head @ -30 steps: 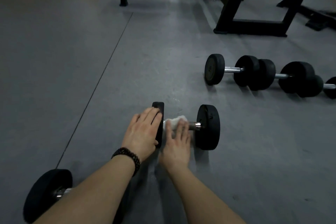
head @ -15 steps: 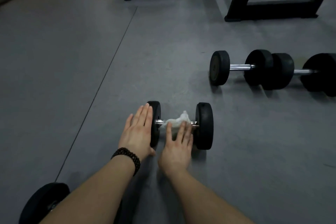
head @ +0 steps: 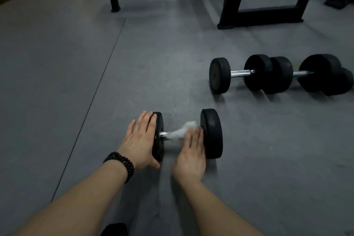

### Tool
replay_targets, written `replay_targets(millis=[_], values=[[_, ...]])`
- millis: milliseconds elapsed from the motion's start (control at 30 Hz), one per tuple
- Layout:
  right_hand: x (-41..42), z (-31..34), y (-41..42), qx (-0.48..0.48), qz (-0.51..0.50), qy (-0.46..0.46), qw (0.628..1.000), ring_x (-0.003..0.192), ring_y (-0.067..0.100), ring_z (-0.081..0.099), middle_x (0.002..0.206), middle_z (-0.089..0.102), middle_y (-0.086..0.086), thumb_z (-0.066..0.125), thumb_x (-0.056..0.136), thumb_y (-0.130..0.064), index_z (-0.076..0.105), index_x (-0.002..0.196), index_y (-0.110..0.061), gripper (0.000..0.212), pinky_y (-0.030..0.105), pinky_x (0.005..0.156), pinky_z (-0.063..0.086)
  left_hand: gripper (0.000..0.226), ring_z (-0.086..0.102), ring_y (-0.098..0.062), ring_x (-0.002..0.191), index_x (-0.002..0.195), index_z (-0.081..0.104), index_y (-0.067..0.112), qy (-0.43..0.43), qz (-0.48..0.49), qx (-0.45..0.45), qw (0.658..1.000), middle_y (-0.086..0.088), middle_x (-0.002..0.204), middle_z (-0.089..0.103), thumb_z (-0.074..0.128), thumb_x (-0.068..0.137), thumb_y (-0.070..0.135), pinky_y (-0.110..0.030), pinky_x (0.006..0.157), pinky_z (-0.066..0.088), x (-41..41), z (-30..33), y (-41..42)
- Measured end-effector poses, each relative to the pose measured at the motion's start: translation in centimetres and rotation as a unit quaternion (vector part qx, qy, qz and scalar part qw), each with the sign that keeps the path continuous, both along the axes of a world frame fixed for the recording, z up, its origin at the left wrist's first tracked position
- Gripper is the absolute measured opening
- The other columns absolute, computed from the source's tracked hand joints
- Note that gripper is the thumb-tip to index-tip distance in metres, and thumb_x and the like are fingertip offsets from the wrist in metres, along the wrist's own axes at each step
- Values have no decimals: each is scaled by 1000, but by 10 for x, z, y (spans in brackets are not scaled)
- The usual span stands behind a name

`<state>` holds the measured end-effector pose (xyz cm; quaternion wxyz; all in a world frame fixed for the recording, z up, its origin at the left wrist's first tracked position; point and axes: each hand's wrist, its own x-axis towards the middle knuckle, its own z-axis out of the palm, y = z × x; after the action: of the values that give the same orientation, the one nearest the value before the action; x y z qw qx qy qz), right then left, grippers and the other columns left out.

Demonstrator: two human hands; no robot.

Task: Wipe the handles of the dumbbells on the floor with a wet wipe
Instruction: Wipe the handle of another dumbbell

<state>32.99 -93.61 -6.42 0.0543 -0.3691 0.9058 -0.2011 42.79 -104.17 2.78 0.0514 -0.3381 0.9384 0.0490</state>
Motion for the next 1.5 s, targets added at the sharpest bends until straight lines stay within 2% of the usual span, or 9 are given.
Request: replay_targets(millis=[167,333,467,600,833,1033,1200,1333,1500], values=[[1,2,-11,35,143,43,988,146,34,-26,160,-17,20,72,76,-39,0,157,-31,109,47,118,-12,148,-13,-22,150,154,-4,12,35,14,-11,999,-5,160,-1,88,48,58,-46,123,1,-6,-1,-8],[8,-5,-15,8,-56,-38,998,149,39,-14,160,-12,26,76,72,-32,2,158,-24,114,48,121,10,142,-7,-21,151,156,0,12,56,4,-20,998,-6,159,4,85,53,62,-42,122,9,2,-6,-11],[10,1,-19,31,119,-8,992,137,29,-43,149,-45,15,61,89,-37,-31,147,-36,108,44,116,-19,140,10,-19,149,155,-8,18,51,13,-5,999,0,158,-4,82,57,63,-39,118,13,0,-4,-12],[0,-8,-17,1,-35,-4,999,145,34,-27,158,-27,20,66,81,-30,-16,154,-32,110,46,120,-3,148,15,-18,147,154,-4,20,43,34,19,998,2,157,-1,87,46,61,-39,115,16,-13,0,-23],[-13,-1,-11,59,102,27,993,143,29,-35,156,-31,12,56,87,-21,-27,147,-44,105,42,116,-16,136,-12,-17,150,156,-7,18,-2,3,-2,1000,3,164,-3,82,62,61,-43,118,14,-9,11,-31],[16,16,-37,44,101,55,992,146,28,-25,157,-26,13,54,89,-32,-16,153,-10,97,43,118,-17,128,-13,-18,150,156,-1,16,16,-47,-3,999,-1,163,-6,77,65,60,-43,119,10,-8,14,-40],[2,5,-38,12,-44,29,999,151,29,10,163,11,15,68,76,-26,10,156,-11,100,45,120,15,125,8,-17,148,156,4,16,66,-42,3,997,1,160,8,79,64,54,-39,116,16,-3,7,-40],[5,8,-41,56,115,49,991,145,32,-28,157,-28,13,61,83,-33,-15,154,-28,104,42,115,-21,120,5,-14,150,157,-2,14,87,-42,39,995,0,164,-3,74,71,49,-37,119,9,2,-1,-40],[-13,-1,-30,35,-55,66,996,150,33,-7,162,4,22,68,72,-24,3,157,-12,108,42,120,-6,117,0,-13,150,157,0,13,114,-39,49,991,0,164,-2,71,69,43,-34,120,5,-3,-5,-43]])
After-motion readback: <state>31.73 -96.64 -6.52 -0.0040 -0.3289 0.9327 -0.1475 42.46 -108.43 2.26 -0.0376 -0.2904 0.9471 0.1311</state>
